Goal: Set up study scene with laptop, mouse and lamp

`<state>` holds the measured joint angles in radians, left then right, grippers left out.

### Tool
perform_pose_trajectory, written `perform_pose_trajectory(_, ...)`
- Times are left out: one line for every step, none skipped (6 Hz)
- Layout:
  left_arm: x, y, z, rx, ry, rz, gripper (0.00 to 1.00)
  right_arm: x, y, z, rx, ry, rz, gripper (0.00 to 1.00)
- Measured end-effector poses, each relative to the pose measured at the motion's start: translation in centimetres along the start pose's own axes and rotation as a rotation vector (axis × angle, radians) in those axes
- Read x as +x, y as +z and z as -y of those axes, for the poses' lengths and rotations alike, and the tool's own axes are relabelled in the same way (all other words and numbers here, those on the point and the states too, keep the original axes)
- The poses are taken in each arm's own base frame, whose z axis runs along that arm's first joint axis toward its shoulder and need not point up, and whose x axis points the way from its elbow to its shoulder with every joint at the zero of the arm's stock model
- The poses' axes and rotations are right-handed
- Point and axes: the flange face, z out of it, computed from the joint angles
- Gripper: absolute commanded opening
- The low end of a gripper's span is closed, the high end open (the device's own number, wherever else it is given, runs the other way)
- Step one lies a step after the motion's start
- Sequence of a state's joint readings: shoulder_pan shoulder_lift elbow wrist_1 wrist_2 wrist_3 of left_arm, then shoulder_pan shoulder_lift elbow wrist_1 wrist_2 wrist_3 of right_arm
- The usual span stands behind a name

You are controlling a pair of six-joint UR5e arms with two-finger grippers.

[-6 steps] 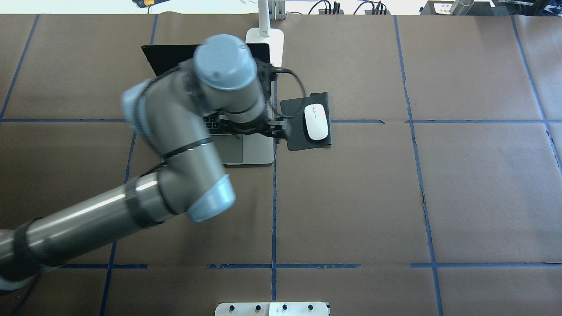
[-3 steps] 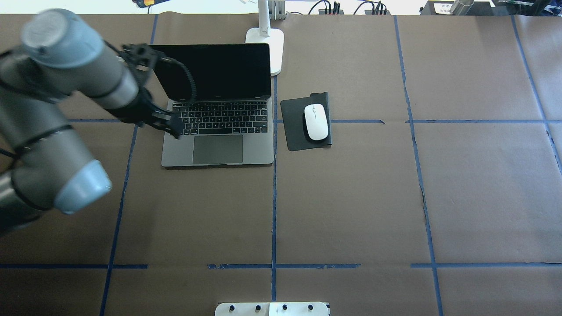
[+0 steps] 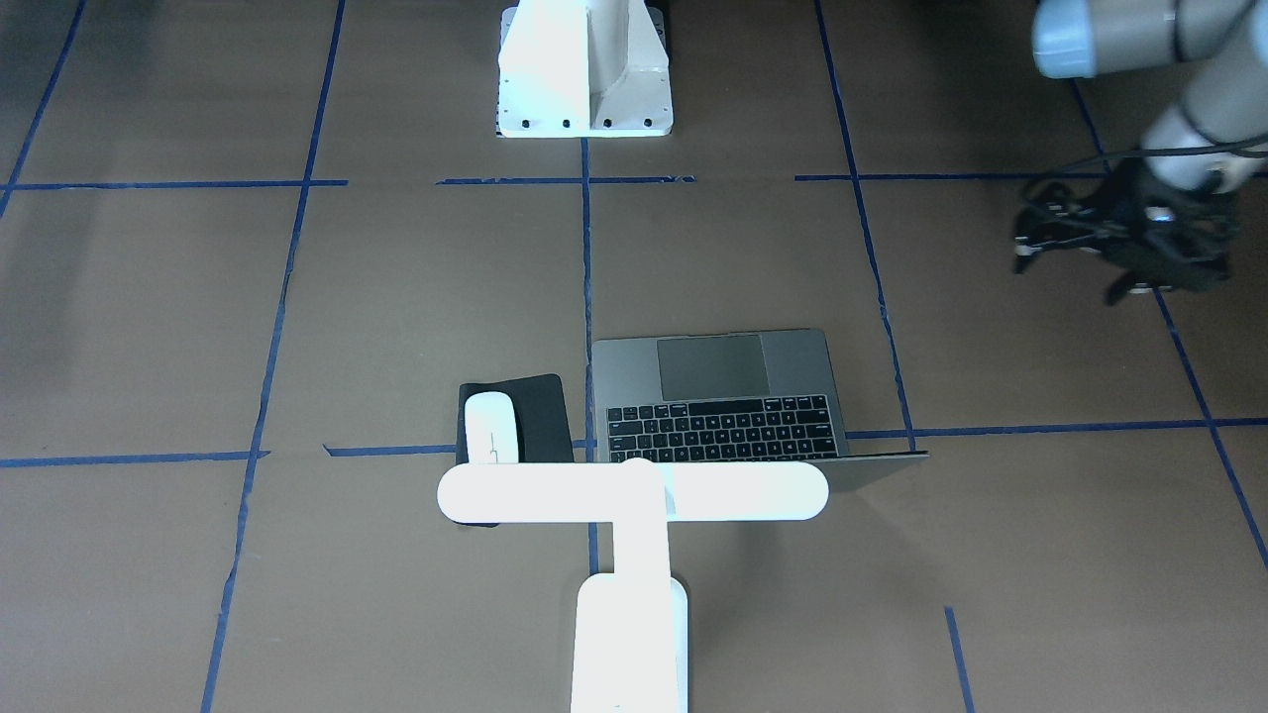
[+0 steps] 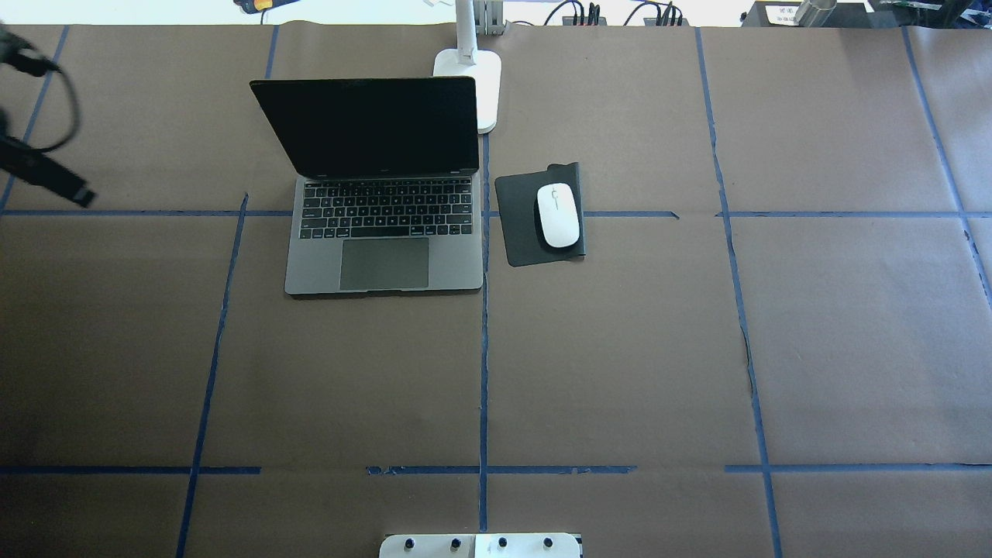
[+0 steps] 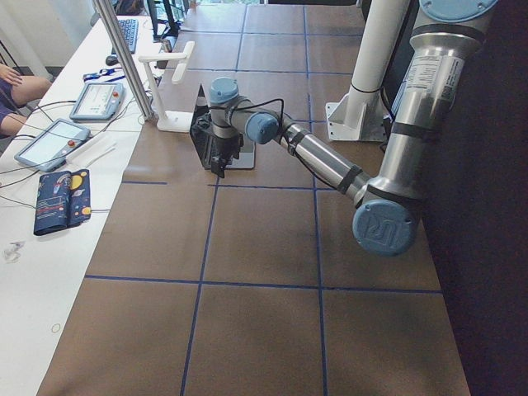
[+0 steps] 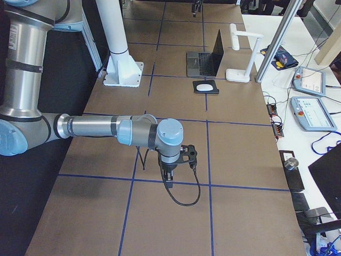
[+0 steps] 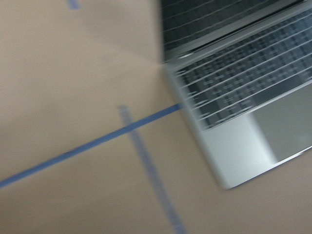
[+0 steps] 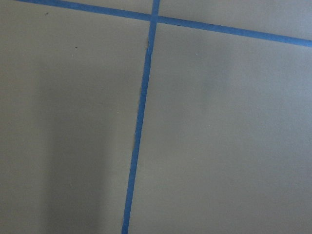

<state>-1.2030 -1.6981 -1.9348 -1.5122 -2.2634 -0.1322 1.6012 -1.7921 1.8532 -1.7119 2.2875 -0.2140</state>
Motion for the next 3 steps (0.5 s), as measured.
perform_pose_trajectory(-5.9, -0.3, -4.5, -0.022, -0.040, 0.023, 1.00, -0.5, 0.3, 0.2, -0.006, -0.003, 0.009, 1.00)
perform_pose_trajectory(-10.3, -0.2, -9.1, -0.048, -0.071, 0.037, 1.00, -0.8, 0.5, 0.4, -0.007, -0.001, 0.013, 1.00)
perform_pose_trajectory(-13.4, 0.4, -12.8, -0.074, -0.103, 0.044, 1.00, -0.9, 0.5, 0.5, -0.007, 0.000, 0.015, 1.00)
